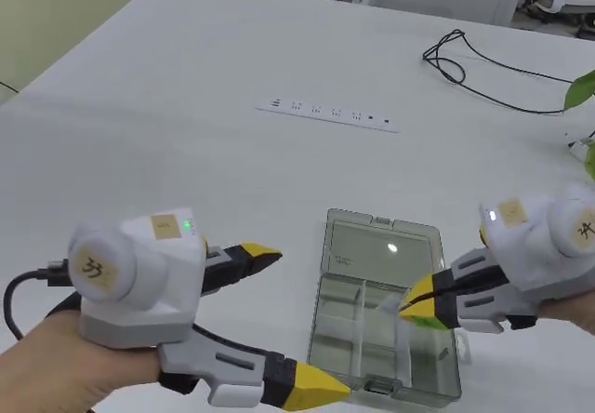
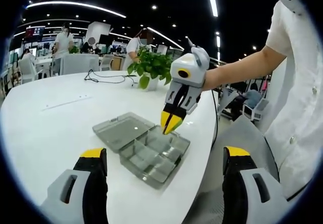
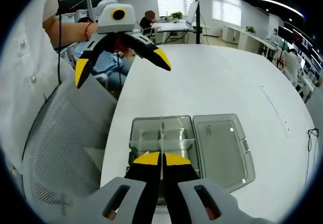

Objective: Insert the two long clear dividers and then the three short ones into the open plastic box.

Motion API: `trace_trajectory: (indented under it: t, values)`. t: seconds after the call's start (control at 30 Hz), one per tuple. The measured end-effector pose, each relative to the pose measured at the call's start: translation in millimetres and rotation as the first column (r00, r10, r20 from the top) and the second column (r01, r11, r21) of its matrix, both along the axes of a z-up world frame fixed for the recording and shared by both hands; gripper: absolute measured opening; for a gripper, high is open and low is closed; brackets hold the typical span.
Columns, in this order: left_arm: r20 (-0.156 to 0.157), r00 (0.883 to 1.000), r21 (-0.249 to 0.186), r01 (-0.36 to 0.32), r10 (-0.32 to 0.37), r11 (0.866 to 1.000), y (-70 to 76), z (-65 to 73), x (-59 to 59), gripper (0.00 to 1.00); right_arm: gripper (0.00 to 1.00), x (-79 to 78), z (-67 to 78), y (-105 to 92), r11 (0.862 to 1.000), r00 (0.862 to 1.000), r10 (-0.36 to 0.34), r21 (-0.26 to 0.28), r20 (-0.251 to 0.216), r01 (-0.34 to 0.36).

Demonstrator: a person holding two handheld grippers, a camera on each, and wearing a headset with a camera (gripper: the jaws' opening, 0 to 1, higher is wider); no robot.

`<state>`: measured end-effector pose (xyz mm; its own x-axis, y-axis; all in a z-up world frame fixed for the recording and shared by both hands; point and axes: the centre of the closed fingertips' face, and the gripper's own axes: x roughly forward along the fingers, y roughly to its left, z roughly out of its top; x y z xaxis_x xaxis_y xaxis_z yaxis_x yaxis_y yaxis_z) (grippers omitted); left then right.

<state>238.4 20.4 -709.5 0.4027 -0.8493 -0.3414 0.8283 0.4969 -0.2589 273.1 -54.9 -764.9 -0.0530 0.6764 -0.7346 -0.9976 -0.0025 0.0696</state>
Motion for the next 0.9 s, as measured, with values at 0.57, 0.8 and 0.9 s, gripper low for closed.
trace_trajectory:
  t: [0.57, 0.8, 0.9]
  values:
    - [-0.007, 1.000, 0.001, 0.012, -0.012, 1.000, -2.9, -1.9, -0.1, 0.97, 0.02, -2.3, -8.2, 7.3, 0.999, 0.999, 0.030, -0.024, 0.019, -0.029]
    - [-0.006, 1.000, 0.001, 0.015, -0.015, 1.000, -3.0, -2.4, 0.3, 0.97, 0.02, -2.7, -20.5, 10.4, 0.997, 0.999, 0.034, -0.069, 0.017, -0.033]
    - [-0.008, 1.000, 0.001, 0.015, -0.015, 1.000, -2.3, -2.9, 0.2, 0.97, 0.02, -2.6, -26.1, 10.7, 0.995, 0.999, 0.036, -0.091, 0.014, -0.035]
